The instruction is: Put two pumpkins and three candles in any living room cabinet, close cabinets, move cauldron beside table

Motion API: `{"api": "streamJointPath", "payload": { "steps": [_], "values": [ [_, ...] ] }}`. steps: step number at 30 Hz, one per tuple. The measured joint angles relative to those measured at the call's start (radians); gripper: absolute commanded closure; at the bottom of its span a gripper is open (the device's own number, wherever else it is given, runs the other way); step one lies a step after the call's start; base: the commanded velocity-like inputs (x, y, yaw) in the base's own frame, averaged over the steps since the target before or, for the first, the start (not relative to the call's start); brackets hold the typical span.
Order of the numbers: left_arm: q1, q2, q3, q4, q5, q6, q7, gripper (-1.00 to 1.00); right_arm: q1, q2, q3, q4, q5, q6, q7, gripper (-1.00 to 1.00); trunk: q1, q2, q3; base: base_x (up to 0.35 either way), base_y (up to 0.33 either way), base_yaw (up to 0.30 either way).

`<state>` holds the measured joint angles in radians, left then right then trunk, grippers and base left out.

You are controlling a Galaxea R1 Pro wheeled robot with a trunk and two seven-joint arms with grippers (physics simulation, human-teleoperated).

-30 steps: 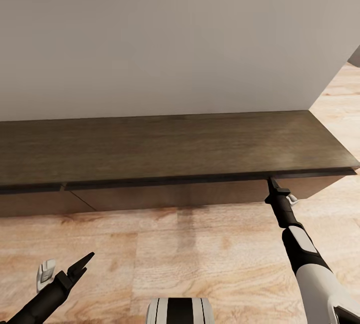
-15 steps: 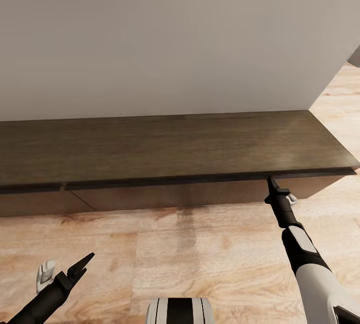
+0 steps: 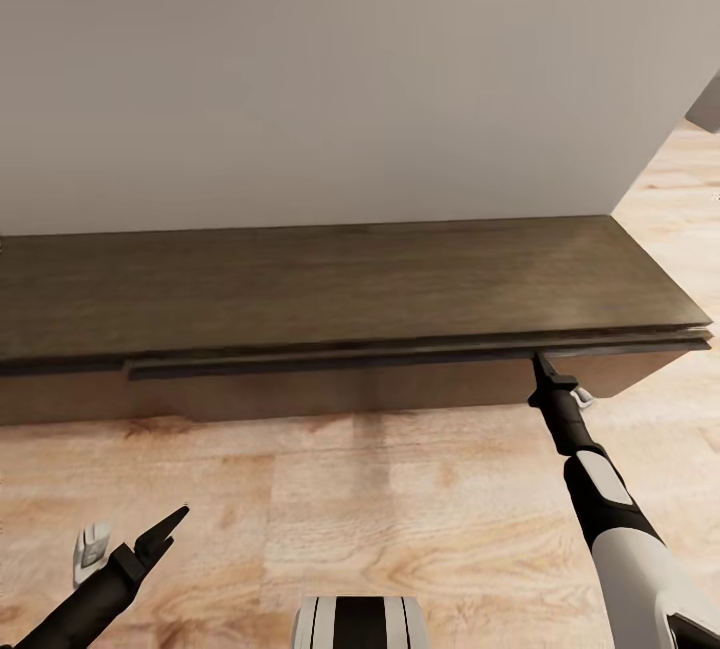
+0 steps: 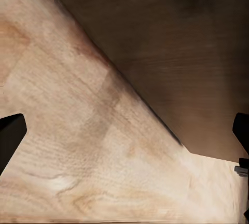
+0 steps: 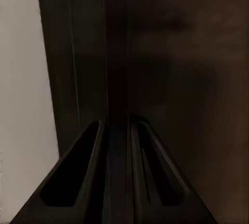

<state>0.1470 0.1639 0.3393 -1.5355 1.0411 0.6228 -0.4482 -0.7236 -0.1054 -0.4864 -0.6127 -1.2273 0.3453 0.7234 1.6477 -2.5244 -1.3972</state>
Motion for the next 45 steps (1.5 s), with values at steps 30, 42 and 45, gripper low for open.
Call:
{"api": "streamJointPath", "payload": {
  "steps": [30, 42, 45],
  "values": [
    [0.003, -0.001, 0.003, 0.0, 0.001, -0.001, -0.002, -1.0, 0.0, 0.002, 0.005, -0.002, 0.004, -0.002, 0.0, 1.0, 0.0, 0.0, 0.0, -0.186, -0.019, 0.0],
    [0.003, -0.001, 0.005, 0.001, 0.002, -0.001, -0.001, -1.0, 0.0, 0.002, 0.042, 0.0, 0.003, 0.0, 0.005, 1.0, 0.0, 0.0, 0.0, -0.139, -0.049, 0.0],
    [0.003, -0.001, 0.006, 0.001, 0.003, 0.0, -0.002, -1.0, -0.001, 0.002, 0.041, -0.005, 0.003, 0.0, -0.003, 1.0, 0.0, 0.0, 0.0, -0.232, -0.001, 0.0]
  ]
}}
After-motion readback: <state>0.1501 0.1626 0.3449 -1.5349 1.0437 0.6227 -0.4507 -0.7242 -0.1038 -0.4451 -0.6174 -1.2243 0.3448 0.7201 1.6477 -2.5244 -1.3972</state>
